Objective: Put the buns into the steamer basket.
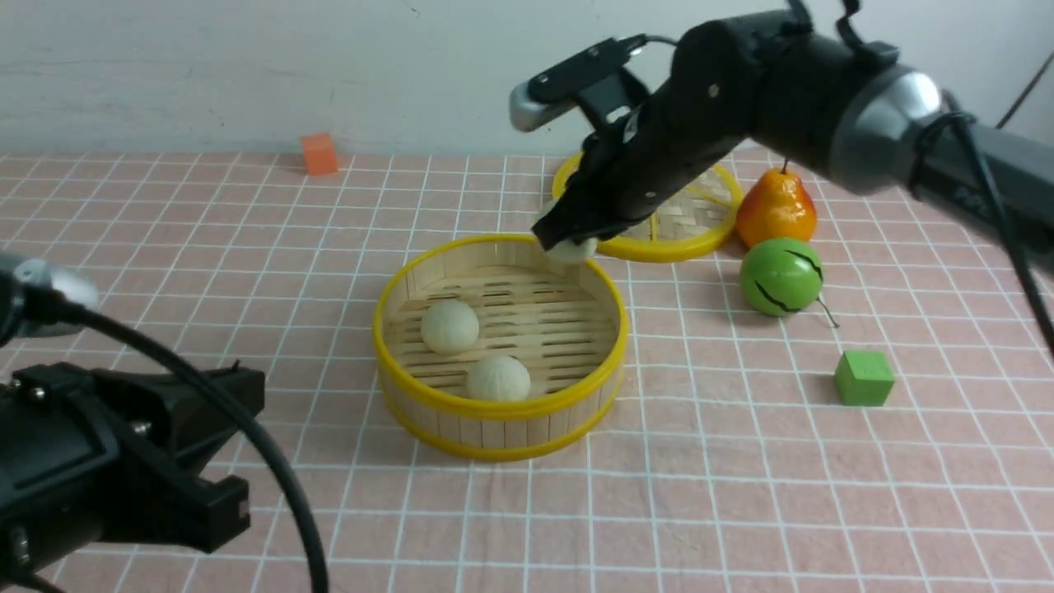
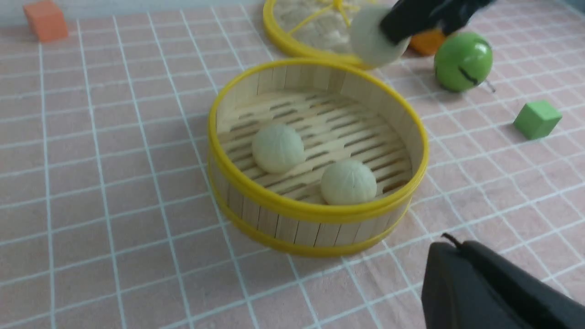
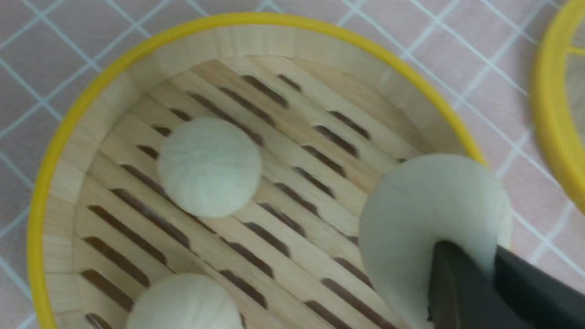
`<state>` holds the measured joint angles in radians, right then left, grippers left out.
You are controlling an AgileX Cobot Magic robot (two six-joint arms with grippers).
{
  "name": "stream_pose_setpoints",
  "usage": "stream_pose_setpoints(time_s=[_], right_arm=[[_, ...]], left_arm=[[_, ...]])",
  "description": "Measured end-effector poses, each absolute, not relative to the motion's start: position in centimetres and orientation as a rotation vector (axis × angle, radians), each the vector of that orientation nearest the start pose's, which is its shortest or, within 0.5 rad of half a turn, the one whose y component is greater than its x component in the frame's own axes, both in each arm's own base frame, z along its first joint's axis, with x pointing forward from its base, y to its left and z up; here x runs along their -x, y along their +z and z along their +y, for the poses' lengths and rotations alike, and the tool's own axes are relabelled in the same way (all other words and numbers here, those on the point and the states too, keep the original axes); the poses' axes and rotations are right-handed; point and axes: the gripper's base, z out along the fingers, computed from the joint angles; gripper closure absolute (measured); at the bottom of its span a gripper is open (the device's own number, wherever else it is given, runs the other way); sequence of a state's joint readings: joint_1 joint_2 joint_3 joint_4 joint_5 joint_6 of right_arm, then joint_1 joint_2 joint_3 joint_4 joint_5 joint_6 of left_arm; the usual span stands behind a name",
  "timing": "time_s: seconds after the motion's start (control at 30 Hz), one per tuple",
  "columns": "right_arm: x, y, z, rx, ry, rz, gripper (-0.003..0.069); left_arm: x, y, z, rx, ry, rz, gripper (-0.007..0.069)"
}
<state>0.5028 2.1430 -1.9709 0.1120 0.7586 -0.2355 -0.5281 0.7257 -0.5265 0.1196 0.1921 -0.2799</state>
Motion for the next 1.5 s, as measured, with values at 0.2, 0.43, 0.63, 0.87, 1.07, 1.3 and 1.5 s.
stream_pose_setpoints(time_s=[0.2,0.43,0.63,0.87,1.07,1.3,1.5], right_arm=[[-43.9,20.1,26.7,0.908,0.228,2.401,0.0598],[-43.7,20.5,26.6,0.897,0.226,2.436,0.0249],[-41.5,27.4,25.5,0.915,0.228,2.462,0.0032],[-33.9,42.2,20.7,0.812,0.238,2.326,0.0033],[-27.8,47.9,16.4,0.690,0.211,2.234,0.0165],[-22.0,44.4,11.6,0.617,0.048,2.368,0.0377],[-15.6,35.6,7.5,0.420,0.085,2.380,0.0611]], left_arm=[[-12.7,31.3,-7.2,-0.317,-0.470,1.817,0.0638],[-12.8,31.9,-7.3,-0.308,-0.496,1.751,0.0638],[-13.0,31.9,-7.5,-0.307,-0.502,1.740,0.0638],[-13.2,31.1,-7.6,-0.310,-0.483,1.820,0.0638],[-13.2,30.8,-7.5,-0.313,-0.472,1.853,0.0638],[-13.2,30.8,-7.5,-0.313,-0.472,1.854,0.0638],[-13.2,30.8,-7.5,-0.313,-0.471,1.855,0.0637]])
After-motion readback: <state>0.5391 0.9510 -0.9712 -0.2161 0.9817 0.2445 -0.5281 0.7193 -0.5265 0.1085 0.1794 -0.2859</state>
